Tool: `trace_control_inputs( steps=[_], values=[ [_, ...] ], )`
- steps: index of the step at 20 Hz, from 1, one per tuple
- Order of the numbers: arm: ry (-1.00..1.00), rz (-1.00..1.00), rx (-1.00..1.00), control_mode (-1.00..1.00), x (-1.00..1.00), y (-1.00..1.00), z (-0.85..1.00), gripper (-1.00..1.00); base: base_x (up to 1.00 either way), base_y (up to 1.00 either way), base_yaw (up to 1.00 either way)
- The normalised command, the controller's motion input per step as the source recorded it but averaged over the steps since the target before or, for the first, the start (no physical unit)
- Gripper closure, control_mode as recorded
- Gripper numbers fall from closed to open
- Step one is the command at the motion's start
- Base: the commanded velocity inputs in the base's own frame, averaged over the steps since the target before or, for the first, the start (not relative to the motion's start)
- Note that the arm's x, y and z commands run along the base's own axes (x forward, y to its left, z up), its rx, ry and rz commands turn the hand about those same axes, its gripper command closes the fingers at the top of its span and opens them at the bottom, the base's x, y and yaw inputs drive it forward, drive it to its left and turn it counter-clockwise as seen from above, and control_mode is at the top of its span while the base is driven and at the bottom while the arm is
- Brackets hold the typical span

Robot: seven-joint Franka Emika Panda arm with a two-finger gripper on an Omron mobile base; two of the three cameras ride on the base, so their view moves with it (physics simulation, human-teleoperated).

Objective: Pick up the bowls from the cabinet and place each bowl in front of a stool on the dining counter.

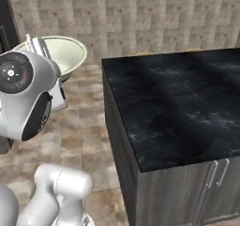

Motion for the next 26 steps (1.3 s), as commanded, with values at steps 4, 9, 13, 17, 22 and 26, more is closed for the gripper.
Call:
trace_control_inputs(
  steps=[4, 9, 13, 17, 22, 26],
  values=[
    [0.0, 0.0, 0.0, 1.0, 0.0, 0.0, 0.0, 1.0, 0.46, 0.92, -0.38],
    [0.0, 0.0, 0.0, 1.0, 0.0, 0.0, 0.0, 1.0, 0.6, 1.0, -0.33],
    [0.0, 0.0, 0.0, 1.0, 0.0, 0.0, 0.0, 1.0, 0.61, 1.0, -0.32],
    [0.0, 0.0, 0.0, 1.0, 0.0, 0.0, 0.0, 1.0, 0.63, 0.97, -0.28],
    [0.0, 0.0, 0.0, 1.0, 0.0, 0.0, 0.0, 1.0, 0.54, 0.73, 0.04],
    [0.0, 0.0, 0.0, 1.0, 0.0, 0.0, 0.0, 1.0, 0.6, 0.86, 0.07]
  ],
)
